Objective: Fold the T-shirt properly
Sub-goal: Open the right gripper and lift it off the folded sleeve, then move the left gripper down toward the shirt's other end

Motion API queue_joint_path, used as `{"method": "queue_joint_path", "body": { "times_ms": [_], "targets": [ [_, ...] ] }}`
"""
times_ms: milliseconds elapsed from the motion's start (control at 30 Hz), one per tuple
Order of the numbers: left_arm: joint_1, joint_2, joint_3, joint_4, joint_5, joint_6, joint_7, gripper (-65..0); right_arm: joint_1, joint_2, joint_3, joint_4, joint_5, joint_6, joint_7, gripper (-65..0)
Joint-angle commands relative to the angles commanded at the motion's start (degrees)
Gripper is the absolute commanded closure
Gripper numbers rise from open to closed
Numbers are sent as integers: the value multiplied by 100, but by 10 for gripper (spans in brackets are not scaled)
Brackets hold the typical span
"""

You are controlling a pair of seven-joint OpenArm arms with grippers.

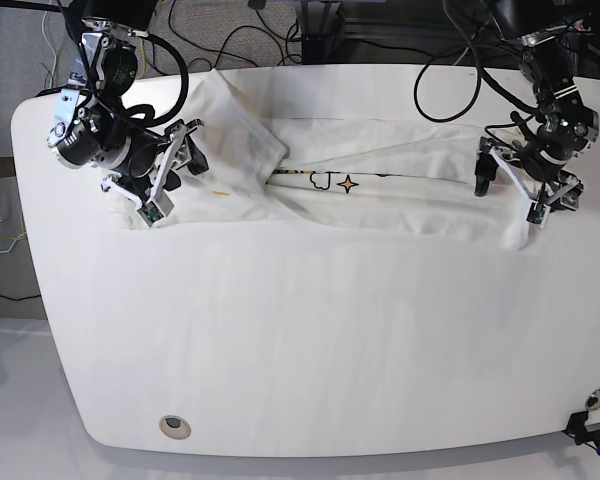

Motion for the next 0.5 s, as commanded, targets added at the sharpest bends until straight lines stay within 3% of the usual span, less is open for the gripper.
{"method": "queue_joint_path", "body": {
  "times_ms": [267,367,500],
  "targets": [
    [-290,-35,-422,-70,9,0,18,-650,-26,18,-633,-949,-651,0,897,-297],
    [-589,-35,-589,-237,9,0,35,-650,-26,18,-659,-1090,-651,0,923,-297],
    [-1055,-35,-695,-695,9,0,404,-650,-26,18,-659,-1099,-651,0,923,-297]
  ]
}}
